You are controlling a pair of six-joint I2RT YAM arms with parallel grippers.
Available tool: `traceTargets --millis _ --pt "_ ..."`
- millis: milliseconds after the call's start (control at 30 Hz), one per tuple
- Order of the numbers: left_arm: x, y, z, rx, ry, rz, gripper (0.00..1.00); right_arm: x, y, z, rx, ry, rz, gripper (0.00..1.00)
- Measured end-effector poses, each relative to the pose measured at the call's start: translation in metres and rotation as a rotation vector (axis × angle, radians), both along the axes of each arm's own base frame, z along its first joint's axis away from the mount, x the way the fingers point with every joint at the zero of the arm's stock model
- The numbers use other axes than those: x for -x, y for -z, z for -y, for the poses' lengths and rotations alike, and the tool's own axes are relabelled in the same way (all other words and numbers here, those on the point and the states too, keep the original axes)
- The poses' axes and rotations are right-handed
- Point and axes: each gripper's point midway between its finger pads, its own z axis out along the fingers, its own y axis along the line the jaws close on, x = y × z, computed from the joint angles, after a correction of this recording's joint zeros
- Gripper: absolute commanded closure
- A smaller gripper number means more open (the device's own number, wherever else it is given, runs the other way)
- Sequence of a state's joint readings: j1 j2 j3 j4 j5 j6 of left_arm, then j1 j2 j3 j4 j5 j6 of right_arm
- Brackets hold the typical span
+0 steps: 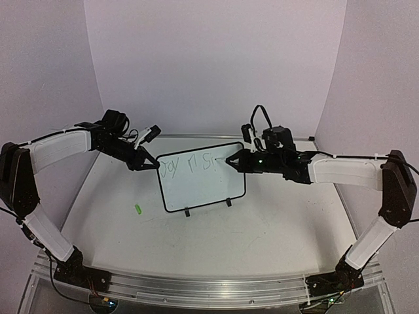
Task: Write a sentence on the whiteboard
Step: Write on the whiteboard with the whiteboard marker without the cap.
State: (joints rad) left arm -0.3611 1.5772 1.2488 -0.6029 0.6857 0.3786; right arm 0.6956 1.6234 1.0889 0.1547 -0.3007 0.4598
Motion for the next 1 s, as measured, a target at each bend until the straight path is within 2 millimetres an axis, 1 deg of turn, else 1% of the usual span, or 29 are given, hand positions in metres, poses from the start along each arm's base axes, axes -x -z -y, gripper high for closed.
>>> traceTargets --millis 300,567,1000 --pt "0.0 0.0 0.0 0.0 0.0 0.0 1.0 0.0 0.003 0.001 0.009 0.007 -0.006 1.0" --pt "0.0 0.0 0.0 0.0 0.0 0.0 1.0 0.003 0.012 0.003 0.021 0.007 -0.028 1.0" --pt "0.0 0.0 0.0 0.0 0.0 0.0 1.0 0.003 0.012 0.003 0.013 0.014 -0.039 1.0"
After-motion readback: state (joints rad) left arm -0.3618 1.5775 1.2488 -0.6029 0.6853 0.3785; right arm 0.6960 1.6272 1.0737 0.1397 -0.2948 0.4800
